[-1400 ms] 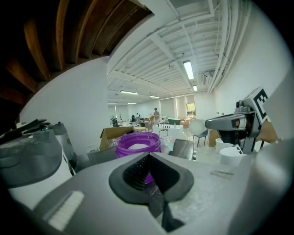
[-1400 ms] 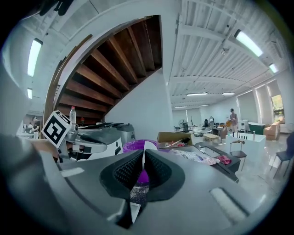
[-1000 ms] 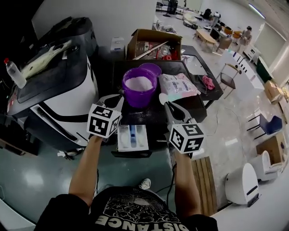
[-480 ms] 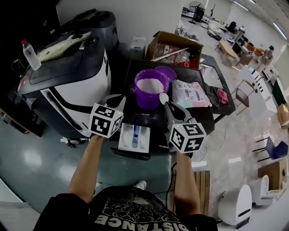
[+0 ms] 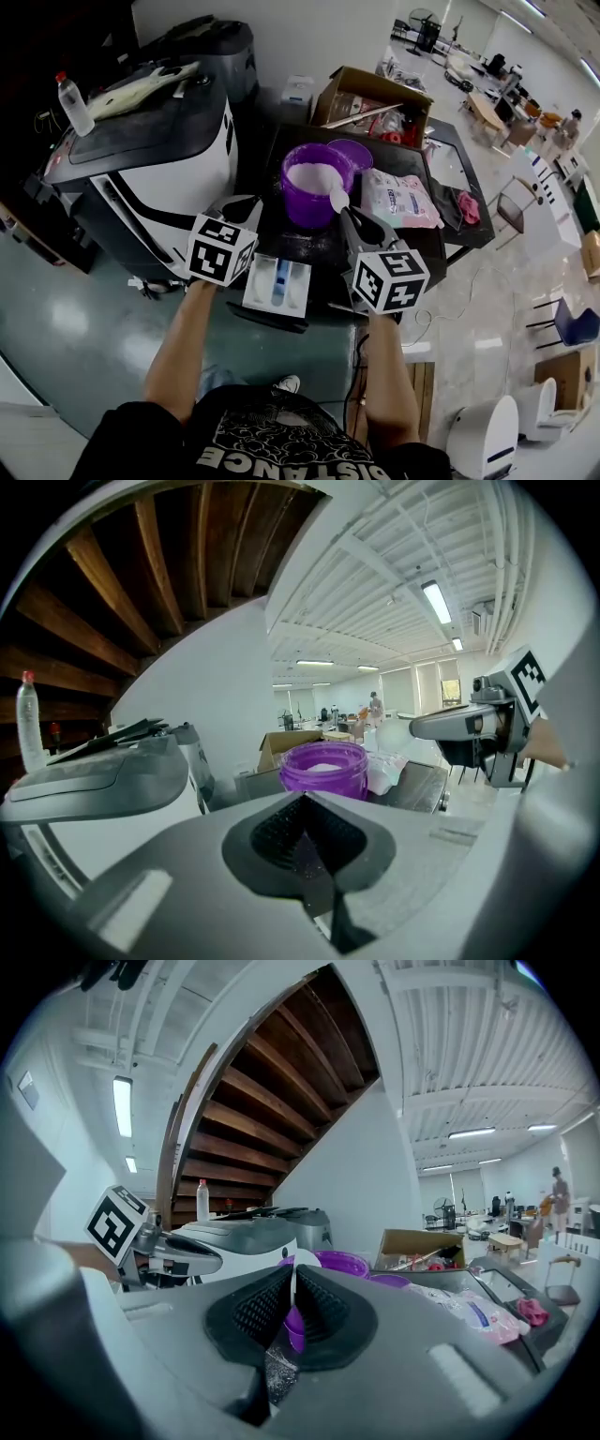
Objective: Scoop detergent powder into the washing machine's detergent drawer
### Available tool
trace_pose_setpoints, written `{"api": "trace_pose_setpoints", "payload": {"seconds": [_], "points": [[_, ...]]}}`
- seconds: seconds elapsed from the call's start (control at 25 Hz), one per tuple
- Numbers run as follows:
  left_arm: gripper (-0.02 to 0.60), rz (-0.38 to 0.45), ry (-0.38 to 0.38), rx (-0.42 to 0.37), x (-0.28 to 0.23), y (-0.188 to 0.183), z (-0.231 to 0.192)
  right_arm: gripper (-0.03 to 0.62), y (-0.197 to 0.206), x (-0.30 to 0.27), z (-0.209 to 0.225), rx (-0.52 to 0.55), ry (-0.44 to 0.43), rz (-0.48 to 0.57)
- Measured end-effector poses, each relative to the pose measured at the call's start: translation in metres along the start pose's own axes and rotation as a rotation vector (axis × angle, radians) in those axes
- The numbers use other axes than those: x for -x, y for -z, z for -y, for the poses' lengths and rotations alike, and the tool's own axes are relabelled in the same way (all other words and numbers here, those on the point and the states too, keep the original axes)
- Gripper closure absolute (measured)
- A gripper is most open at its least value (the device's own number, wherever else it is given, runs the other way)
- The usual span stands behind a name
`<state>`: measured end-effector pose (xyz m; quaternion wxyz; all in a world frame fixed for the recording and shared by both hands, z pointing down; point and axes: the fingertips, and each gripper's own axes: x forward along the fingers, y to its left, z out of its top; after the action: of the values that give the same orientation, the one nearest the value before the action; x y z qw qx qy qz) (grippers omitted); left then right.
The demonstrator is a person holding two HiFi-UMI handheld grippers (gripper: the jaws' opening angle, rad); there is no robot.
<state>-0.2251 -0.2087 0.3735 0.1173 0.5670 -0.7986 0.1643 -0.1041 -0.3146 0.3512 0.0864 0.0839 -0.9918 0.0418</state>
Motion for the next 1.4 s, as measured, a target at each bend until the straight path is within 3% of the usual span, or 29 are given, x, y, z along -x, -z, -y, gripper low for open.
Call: {"api": "trace_pose_setpoints", "payload": {"seconds": [0.36, 0.64, 1.12, 1.4], "points": [[0.577, 0.017, 0.033, -0.017, -0.009, -0.011, 0.001, 0.557, -0.01, -0.014, 0.005, 0.061, -0.005, -0.036], [0.577, 0.033, 0.082, -0.006, -0.029, -0.017, -0.01, 0.557, -0.017, -0.042, 0.015, 0.104, -0.022, -0.123], [0.577, 0.047, 0.189, -0.011, -0.063, -0.024, -0.025, 0.557, -0.017, -0.103, 0.026, 0.345, 0.011, -0.37], [0.577, 0.055, 0.233, -0.003, -0.078, -0.023, -0.035, 0.557, -0.01, -0.129, 0.038, 0.424, 0.032, -0.494]]}}
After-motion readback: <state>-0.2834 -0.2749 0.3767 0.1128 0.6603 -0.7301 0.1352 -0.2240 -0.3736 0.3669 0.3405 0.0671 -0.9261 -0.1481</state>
